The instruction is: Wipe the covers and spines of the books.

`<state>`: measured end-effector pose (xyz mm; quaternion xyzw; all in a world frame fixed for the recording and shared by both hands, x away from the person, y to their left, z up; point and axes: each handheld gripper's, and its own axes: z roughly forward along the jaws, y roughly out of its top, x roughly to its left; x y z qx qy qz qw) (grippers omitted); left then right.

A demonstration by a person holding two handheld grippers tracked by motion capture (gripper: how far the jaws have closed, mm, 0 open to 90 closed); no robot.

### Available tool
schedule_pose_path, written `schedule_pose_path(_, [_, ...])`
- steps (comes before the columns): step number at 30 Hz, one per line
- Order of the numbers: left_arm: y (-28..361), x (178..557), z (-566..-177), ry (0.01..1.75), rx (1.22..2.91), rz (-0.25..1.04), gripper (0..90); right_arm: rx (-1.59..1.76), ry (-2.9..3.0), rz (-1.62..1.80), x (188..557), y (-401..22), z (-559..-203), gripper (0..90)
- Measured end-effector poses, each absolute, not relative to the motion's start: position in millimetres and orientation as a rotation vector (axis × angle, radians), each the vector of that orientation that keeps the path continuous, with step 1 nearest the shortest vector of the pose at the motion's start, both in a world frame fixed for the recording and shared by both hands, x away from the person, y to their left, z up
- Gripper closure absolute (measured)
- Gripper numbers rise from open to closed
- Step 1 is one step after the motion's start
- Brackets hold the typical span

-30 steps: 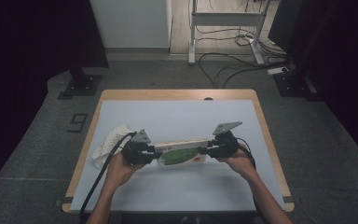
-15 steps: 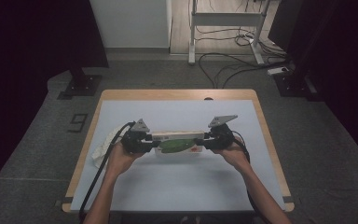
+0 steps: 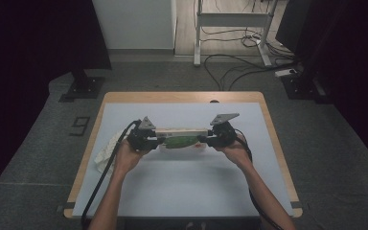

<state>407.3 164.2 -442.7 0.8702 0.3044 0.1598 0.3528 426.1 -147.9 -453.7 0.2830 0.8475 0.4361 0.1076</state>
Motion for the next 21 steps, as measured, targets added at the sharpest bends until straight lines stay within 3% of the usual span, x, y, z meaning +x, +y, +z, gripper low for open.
schedule_pose_path(15, [161.9,395.1,-445.4,0.781,2.295,0.401,57.4,0.841,2.522,1.302,416.2,-149.7,-463.2,58.5])
schedule_pose_path(21, [166.0,387.8,-450.3,0.786,2.266,0.326,52.4,0.86,2.535,1.32,407.4,-151.3,-463.0,48.9])
